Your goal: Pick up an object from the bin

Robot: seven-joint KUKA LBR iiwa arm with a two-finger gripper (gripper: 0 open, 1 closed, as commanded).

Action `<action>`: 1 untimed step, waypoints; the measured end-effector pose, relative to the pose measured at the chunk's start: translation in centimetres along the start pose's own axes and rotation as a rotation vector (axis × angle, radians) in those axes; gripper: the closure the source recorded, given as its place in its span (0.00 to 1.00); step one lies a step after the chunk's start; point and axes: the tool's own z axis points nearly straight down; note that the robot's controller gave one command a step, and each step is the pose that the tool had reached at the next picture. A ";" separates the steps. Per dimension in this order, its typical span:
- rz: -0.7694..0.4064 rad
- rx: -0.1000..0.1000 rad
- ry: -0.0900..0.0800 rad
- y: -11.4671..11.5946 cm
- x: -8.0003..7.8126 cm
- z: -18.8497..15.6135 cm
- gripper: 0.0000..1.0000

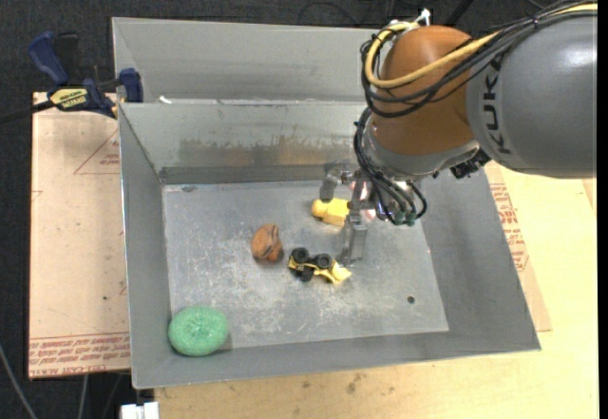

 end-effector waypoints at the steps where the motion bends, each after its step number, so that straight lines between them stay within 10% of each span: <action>1: 0.001 0.000 -0.008 0.0 -0.2 -0.5 0.00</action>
Offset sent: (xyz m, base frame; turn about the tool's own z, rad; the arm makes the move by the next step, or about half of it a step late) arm -0.0162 0.0088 -0.1168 0.1459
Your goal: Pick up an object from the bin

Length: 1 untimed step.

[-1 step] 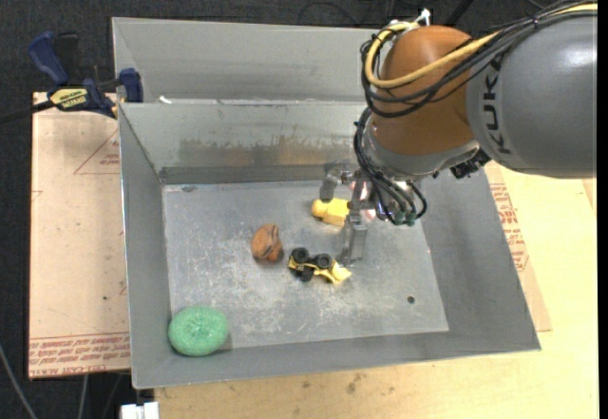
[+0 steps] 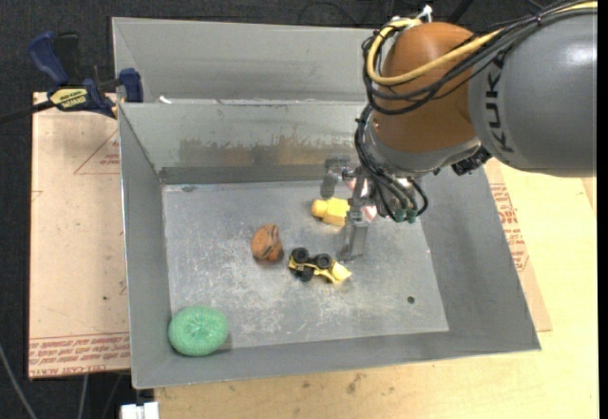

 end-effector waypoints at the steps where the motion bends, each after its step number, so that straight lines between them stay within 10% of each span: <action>1: 0.083 -0.001 -0.003 0.6 0.9 6.9 0.00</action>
Offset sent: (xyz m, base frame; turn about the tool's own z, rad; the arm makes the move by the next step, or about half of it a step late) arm -0.0153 0.0122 -0.1215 0.0995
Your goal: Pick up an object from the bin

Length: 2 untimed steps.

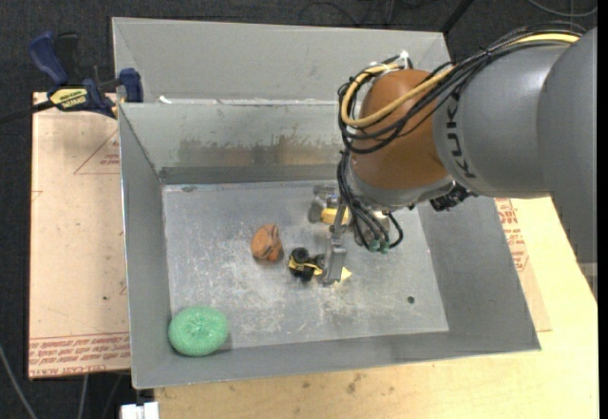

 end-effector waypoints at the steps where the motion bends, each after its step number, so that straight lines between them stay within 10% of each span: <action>1: 0.014 0.001 0.009 0.7 0.8 5.6 0.00; 2: 0.025 0.000 0.005 0.6 0.7 5.3 0.00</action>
Offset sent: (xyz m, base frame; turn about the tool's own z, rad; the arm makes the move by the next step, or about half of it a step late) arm -0.0072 0.0054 -0.0526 0.0500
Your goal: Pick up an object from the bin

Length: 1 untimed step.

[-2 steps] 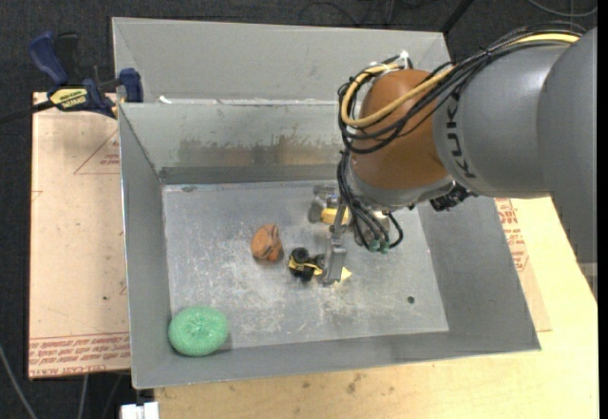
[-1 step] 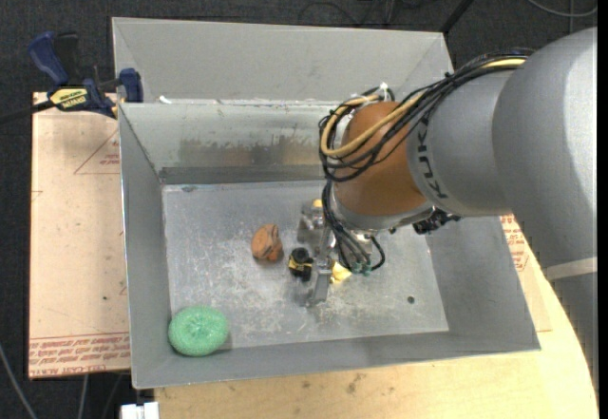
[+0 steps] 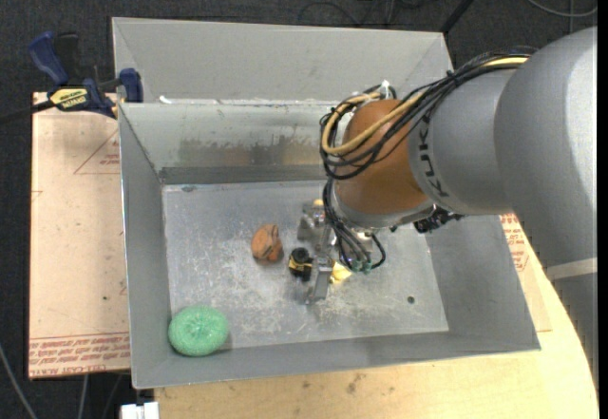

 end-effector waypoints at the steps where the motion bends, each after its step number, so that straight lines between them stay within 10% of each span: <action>1: -0.010 0.000 0.001 0.1 0.0 0.3 0.00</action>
Offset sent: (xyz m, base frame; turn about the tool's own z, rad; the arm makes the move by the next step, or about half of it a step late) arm 0.0000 0.0000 0.0000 0.0000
